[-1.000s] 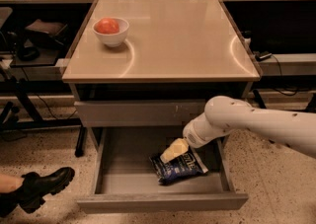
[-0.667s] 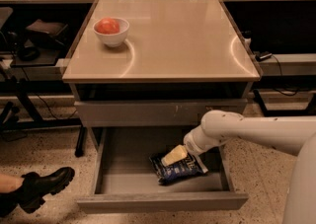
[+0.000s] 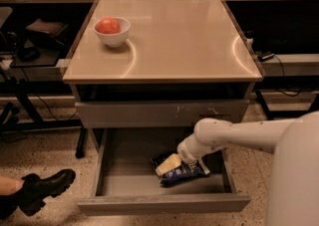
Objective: Pick blue chip bag from middle drawer and place on counter
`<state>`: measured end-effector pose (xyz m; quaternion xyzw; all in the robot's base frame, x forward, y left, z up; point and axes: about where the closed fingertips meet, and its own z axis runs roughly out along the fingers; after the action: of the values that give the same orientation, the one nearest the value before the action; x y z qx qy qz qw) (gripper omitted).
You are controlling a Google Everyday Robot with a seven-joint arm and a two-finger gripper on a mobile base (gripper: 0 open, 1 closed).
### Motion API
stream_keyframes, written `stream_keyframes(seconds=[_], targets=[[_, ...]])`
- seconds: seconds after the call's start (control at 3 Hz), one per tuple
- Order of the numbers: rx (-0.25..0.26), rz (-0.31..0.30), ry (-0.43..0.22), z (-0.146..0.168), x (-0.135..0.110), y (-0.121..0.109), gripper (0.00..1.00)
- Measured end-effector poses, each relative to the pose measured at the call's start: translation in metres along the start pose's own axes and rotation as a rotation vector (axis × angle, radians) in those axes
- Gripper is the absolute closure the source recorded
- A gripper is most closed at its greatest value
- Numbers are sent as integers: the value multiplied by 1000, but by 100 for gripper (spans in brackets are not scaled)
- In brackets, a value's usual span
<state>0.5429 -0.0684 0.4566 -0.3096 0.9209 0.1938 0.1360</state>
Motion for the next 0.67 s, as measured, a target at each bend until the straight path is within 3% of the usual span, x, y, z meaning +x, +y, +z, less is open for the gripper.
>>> stream_keyframes(seconds=[0.33, 0.67], targets=[[-89, 17, 62, 81, 27, 19, 0], [-89, 17, 62, 81, 27, 19, 0]])
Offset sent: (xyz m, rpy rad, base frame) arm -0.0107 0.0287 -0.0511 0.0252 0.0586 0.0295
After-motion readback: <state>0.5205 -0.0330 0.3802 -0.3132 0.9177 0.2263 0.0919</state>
